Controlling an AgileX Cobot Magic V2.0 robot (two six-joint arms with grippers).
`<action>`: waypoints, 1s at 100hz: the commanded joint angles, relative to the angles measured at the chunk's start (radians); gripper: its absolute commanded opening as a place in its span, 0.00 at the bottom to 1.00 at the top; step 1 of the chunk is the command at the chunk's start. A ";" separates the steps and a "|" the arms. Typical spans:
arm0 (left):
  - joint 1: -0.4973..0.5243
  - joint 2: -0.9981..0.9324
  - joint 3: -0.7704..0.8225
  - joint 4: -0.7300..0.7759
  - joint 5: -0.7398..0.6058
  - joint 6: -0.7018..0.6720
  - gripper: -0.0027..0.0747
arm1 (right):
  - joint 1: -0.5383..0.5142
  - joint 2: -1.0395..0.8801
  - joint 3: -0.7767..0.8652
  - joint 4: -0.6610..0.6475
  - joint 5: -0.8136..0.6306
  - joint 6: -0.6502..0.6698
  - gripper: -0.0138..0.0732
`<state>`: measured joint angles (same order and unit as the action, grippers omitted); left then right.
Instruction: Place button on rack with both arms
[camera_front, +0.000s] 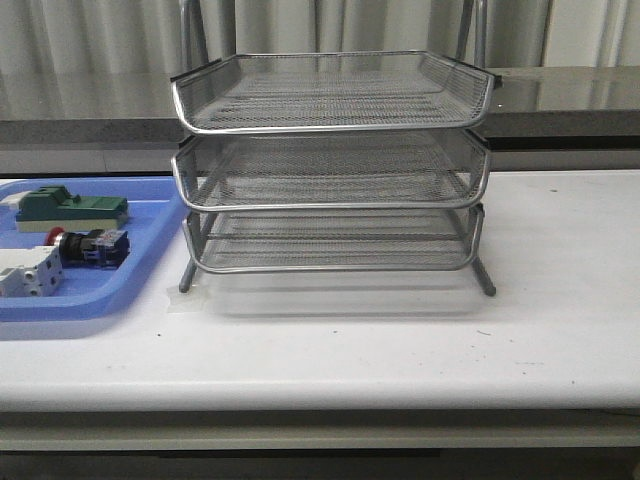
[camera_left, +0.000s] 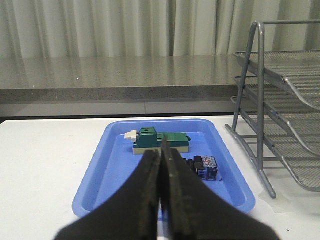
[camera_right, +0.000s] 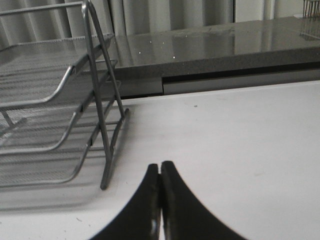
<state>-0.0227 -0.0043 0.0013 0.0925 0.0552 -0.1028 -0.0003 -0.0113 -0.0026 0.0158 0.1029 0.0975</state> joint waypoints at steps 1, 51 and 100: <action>0.000 -0.032 0.044 -0.004 -0.079 -0.005 0.01 | -0.006 -0.009 -0.095 0.015 -0.048 0.000 0.09; 0.000 -0.032 0.044 -0.004 -0.079 -0.005 0.01 | -0.006 0.441 -0.551 0.129 0.537 0.000 0.09; 0.000 -0.032 0.044 -0.004 -0.079 -0.005 0.01 | -0.006 0.714 -0.575 0.582 0.497 -0.002 0.16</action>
<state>-0.0227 -0.0043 0.0013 0.0925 0.0552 -0.1028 -0.0003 0.6720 -0.5409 0.5171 0.6793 0.0992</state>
